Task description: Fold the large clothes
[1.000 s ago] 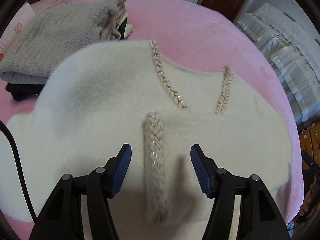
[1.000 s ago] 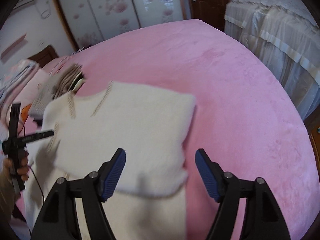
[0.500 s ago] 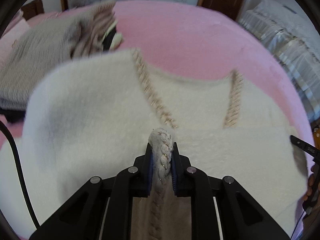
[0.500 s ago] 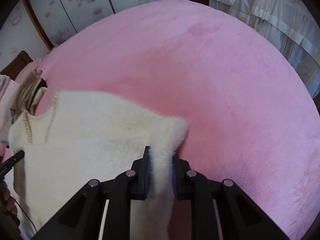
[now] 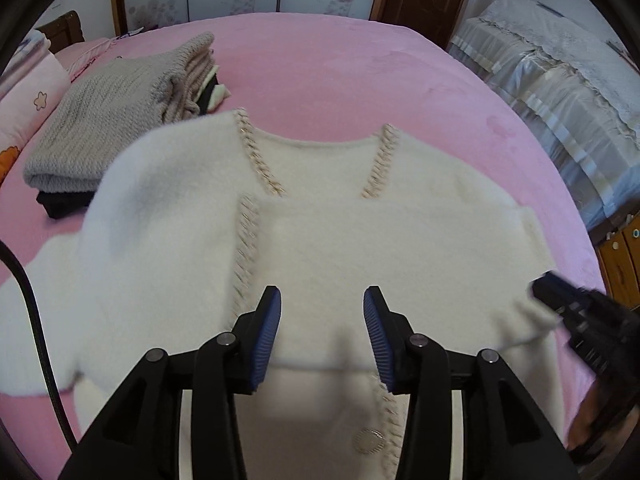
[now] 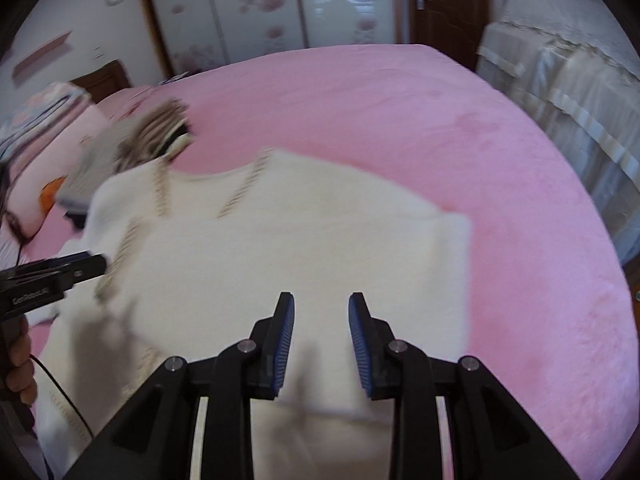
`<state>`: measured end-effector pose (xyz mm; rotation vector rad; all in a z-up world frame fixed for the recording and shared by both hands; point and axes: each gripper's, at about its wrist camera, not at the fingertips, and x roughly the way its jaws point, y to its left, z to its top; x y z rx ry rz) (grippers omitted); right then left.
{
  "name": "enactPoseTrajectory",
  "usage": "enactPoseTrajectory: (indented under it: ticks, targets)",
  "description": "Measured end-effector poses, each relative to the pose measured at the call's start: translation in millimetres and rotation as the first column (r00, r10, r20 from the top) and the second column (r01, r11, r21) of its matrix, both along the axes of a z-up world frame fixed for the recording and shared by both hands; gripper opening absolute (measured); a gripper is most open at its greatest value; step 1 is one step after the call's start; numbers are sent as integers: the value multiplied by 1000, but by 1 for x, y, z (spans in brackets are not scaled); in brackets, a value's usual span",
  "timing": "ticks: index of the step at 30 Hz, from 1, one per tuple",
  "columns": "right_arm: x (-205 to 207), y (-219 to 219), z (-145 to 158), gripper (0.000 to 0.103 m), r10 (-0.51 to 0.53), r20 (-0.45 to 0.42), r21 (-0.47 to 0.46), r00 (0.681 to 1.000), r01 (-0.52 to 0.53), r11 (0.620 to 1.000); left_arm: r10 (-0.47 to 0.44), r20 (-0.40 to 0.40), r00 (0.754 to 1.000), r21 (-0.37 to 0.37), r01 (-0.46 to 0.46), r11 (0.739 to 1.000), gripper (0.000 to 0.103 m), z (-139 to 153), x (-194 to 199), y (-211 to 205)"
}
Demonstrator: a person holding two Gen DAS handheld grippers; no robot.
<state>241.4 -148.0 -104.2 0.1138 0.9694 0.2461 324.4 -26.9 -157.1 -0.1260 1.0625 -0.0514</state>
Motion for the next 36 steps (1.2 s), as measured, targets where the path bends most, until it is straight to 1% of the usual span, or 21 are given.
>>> enactPoseTrajectory:
  ticks: [2,4,6,7,8,10,11,12,13,14,15,17,19,21,22,25,27,29,31,33,36]
  targets:
    - [-5,23,-12,28,34,-11,-6,999,-34,999,9,-10,1000,1,-9,1000,42,-11,-4,-9]
    - [-5,37,-28,28,43,-37,-34,998,-45,998,39,-37,999,30,-38,999,42,-29,-4,-15]
    - [-6,37,-44,21,22,-63,-73,998,-27,997,74,-72,995,67,-69,995,42,-47,1,-13]
    - [-7,28,-48,14,1,-63,-88,998,-7,996,81,-89,993,76,-74,994,42,-55,3,-10]
    - [-9,14,-51,8,-36,-57,-104,998,29,994,87,-92,992,64,-81,995,42,-60,3,-5]
    - [-12,-20,-55,2,-130,-48,-148,990,121,981,87,-73,994,31,-85,996,42,-61,-3,1]
    - [-16,-42,-59,0,-174,-50,-142,983,166,976,82,-68,994,26,-80,996,42,-61,-5,3]
    - [-18,-60,-63,0,-197,-64,-117,978,189,975,73,-63,995,22,-72,997,42,-62,-6,4]
    - [-21,-76,-66,0,-201,-83,-71,976,195,978,66,-56,996,21,-65,998,42,-63,-7,3]
    - [-23,-83,-66,0,-200,-88,-40,976,198,979,61,-50,997,28,-60,998,42,-64,-7,2]
    - [-25,-85,-66,0,-203,-85,-39,976,200,979,57,-40,998,40,-55,998,42,-64,-7,0]
    - [-26,-76,-64,0,-204,-69,-92,976,198,976,51,-25,998,60,-49,997,42,-64,-7,-3]
    - [-24,-68,-66,0,-223,-75,-118,972,214,970,56,-21,998,65,-54,996,42,-64,-9,-5]
    - [-25,-67,-67,0,-243,-79,-112,967,234,966,64,-30,997,48,-63,997,42,-63,-8,-4]
    - [-25,-67,-66,2,-245,-81,-98,966,237,967,68,-40,997,36,-66,997,42,-62,-8,-2]
    - [-28,-71,-65,3,-257,-89,-82,962,250,965,60,-59,996,31,-59,998,47,-61,-8,-4]
    - [-30,-71,-63,3,-264,-95,-73,960,258,963,55,-66,996,43,-52,998,53,-58,-9,-7]
    - [-33,-69,-57,3,-268,-102,-60,958,263,963,54,-63,997,38,-51,998,53,-55,-12,-6]
    - [-39,-69,-49,3,-269,-111,-33,957,267,963,51,-52,997,26,-50,998,53,-46,-18,-8]
    - [-48,-66,-38,3,-267,-106,-12,958,267,964,57,-37,998,30,-55,998,53,-34,-26,-10]
    - [-64,-61,-17,3,-269,-81,-15,960,269,963,57,-26,998,23,-57,998,53,-11,-39,-12]
